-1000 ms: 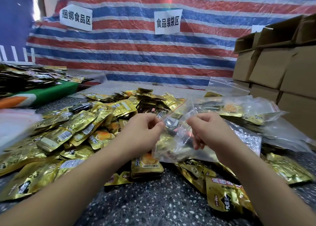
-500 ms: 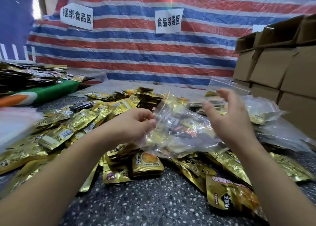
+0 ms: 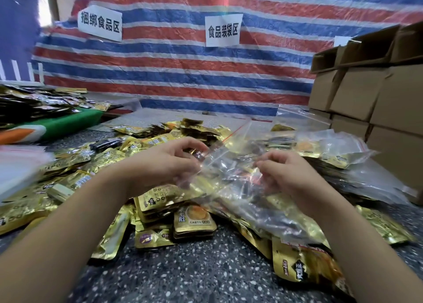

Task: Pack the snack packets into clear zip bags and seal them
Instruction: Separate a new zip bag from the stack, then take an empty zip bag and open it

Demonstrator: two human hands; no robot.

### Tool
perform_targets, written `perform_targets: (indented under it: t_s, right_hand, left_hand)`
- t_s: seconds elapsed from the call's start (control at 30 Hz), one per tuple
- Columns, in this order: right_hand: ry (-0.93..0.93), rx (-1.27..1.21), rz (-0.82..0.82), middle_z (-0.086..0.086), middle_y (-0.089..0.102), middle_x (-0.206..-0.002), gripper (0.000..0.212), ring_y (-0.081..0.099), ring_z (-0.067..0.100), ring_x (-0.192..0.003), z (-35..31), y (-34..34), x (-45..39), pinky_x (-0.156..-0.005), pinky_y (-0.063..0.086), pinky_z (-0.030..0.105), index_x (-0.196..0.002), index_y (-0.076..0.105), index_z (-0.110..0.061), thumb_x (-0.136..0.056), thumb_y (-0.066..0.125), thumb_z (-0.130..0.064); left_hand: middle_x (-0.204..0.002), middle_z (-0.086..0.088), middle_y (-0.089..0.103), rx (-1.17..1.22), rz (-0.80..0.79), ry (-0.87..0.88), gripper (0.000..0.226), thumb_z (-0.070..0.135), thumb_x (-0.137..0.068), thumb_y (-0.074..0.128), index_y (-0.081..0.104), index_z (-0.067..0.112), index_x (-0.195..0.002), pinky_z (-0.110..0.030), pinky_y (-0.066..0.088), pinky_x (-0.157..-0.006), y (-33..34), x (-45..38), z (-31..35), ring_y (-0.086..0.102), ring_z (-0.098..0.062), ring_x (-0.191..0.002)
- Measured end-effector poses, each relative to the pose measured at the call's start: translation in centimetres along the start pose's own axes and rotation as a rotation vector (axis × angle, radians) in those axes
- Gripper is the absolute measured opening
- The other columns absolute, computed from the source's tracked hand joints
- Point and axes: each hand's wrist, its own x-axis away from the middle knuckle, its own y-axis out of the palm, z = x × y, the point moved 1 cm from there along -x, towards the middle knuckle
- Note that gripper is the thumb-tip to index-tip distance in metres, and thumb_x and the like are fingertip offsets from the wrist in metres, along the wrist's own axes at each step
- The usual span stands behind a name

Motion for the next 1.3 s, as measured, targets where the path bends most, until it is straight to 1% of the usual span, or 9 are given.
perform_targets:
  t_s: [0.1,0.2,0.33,0.43,0.6,0.8,0.97,1.13,1.3]
  right_hand:
    - [0.069,-0.152,0.057,0.006,0.056,-0.064,0.012,0.062,0.024,-0.052,-0.2,-0.6,-0.1,-0.062,0.058,0.045,-0.093,0.062,0.007,-0.096,0.057,-0.004]
    - [0.095,-0.178,0.053,0.009,0.053,-0.071,0.013,0.055,0.016,-0.043,-0.4,-0.4,0.2,-0.043,0.051,0.030,-0.092,0.061,0.007,-0.096,0.057,-0.005]
    - [0.109,-0.259,0.088,0.011,0.047,-0.075,0.018,0.050,0.014,-0.046,-0.9,0.0,0.4,-0.037,0.045,0.020,-0.103,0.061,0.013,-0.097,0.055,-0.003]
    - [0.106,-0.245,0.099,0.015,0.044,-0.065,0.024,0.046,0.013,-0.032,-1.2,-0.2,0.7,-0.033,0.039,0.014,-0.109,0.058,0.018,-0.098,0.051,-0.002]
    - [0.116,-0.205,-0.025,0.010,0.054,-0.065,0.021,0.055,0.025,-0.052,-0.9,-0.1,0.4,-0.055,0.055,0.031,-0.087,0.061,0.000,-0.100,0.056,-0.015]
    - [0.105,0.356,-0.163,0.005,0.071,-0.063,0.050,0.061,0.011,-0.048,-0.8,-0.8,0.5,-0.046,0.043,0.023,-0.070,0.069,-0.012,-0.105,0.040,-0.031]
    - [0.174,0.995,-0.529,-0.005,0.075,-0.081,0.015,0.071,0.008,-0.069,-1.2,-2.2,2.9,-0.063,0.056,0.028,-0.086,0.072,-0.026,-0.087,0.067,-0.040]
    - [0.267,1.154,-0.586,-0.009,0.064,-0.066,0.050,0.053,0.009,-0.060,-2.1,-1.9,4.0,-0.056,0.041,0.027,-0.083,0.075,-0.018,-0.063,0.080,-0.063]
    - [0.281,1.239,-0.592,-0.002,0.074,-0.089,0.062,0.057,0.012,-0.068,-1.5,-1.7,4.8,-0.056,0.043,0.024,-0.100,0.072,-0.015,-0.061,0.084,-0.061]
  left_hand:
    - [-0.100,-0.002,0.072,0.011,0.097,0.082,0.043,-0.014,-0.082,0.062,0.059,0.020,-0.109,-0.027,0.053,-0.056,-0.3,-0.2,0.1,0.063,-0.018,-0.064]
    - [-0.090,0.009,0.074,-0.162,0.117,0.109,0.029,-0.004,-0.086,0.064,0.071,0.024,-0.087,-0.026,0.053,-0.061,-0.2,-0.1,-0.1,0.063,-0.014,-0.067]
    - [-0.079,0.004,0.074,-0.355,0.078,0.071,0.023,0.031,-0.098,0.055,0.074,0.037,-0.087,-0.025,0.051,-0.071,0.6,-0.2,-0.3,0.067,-0.008,-0.075]
    - [-0.087,0.021,0.070,-0.505,0.052,0.134,0.028,0.060,-0.080,0.057,0.069,0.037,-0.091,-0.017,0.052,-0.069,1.0,-0.2,-0.5,0.066,0.002,-0.079]
    - [-0.072,0.004,0.069,-0.187,0.515,0.263,0.015,0.019,-0.096,0.056,0.064,0.017,-0.084,-0.017,0.053,-0.057,0.1,-0.8,-0.3,0.065,-0.004,-0.064]
    - [-0.060,0.002,0.060,-0.045,0.692,0.319,0.023,0.023,-0.103,0.046,0.056,0.014,-0.085,-0.017,0.047,-0.046,-0.9,-1.1,-0.1,0.057,-0.003,-0.047]
    - [-0.067,0.001,0.053,-0.115,0.673,0.301,0.025,0.027,-0.104,0.045,0.055,0.019,-0.083,-0.025,0.041,-0.050,-1.3,-1.7,-1.0,0.048,-0.004,-0.048]
    - [-0.071,0.001,0.054,-0.192,0.643,0.267,0.022,0.029,-0.103,0.047,0.056,0.021,-0.084,-0.016,0.040,-0.045,-1.1,-1.7,-1.2,0.049,0.001,-0.047]
    - [-0.064,0.001,0.052,-0.189,0.606,0.275,0.024,0.024,-0.103,0.046,0.055,0.019,-0.082,-0.010,0.033,-0.035,-0.2,-1.5,-1.6,0.045,0.004,-0.038]
